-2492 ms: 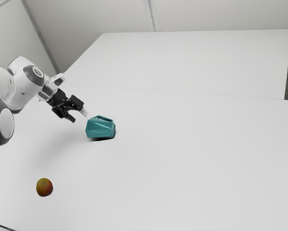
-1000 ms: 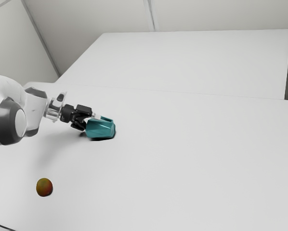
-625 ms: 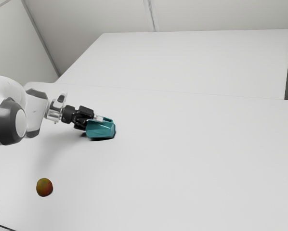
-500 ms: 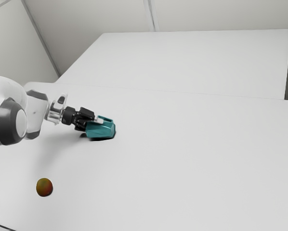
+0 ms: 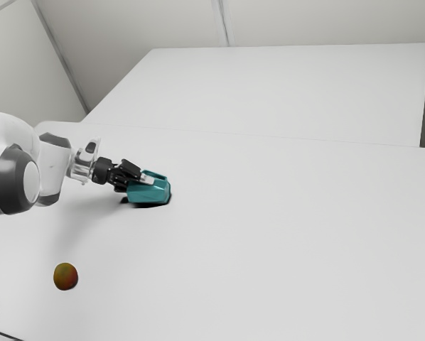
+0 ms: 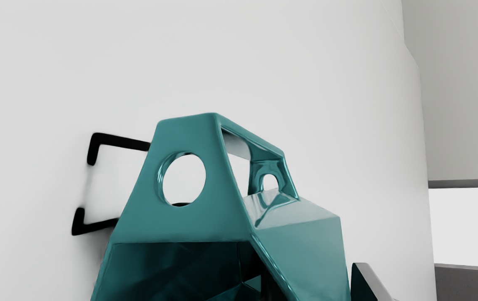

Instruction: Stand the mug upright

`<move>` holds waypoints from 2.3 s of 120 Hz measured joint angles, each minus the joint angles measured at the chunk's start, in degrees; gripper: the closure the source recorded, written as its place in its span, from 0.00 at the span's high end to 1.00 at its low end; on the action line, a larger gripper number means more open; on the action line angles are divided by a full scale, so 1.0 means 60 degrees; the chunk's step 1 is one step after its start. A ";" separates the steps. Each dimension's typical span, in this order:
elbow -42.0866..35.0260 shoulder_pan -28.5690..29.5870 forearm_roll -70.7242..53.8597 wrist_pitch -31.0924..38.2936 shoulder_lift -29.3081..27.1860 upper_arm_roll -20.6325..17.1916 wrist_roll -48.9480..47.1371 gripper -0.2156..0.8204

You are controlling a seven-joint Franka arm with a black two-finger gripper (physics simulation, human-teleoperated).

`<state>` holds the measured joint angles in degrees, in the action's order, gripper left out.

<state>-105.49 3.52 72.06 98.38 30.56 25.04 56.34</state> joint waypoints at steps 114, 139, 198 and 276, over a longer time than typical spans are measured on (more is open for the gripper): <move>-0.0512 -0.2084 -0.3961 0.1889 -0.3166 -0.0125 -0.0659 0.04; -0.1355 -0.2341 -0.7695 0.3270 -0.4304 -0.0773 -0.1654 0.03; -0.2805 -0.3389 -1.1560 0.5091 -0.4879 -0.1023 -0.3958 0.03; -0.4043 -0.3649 -1.3293 0.7499 -0.4552 -0.0999 -0.5709 0.03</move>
<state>-129.74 -18.38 -7.70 143.37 3.25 19.05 22.08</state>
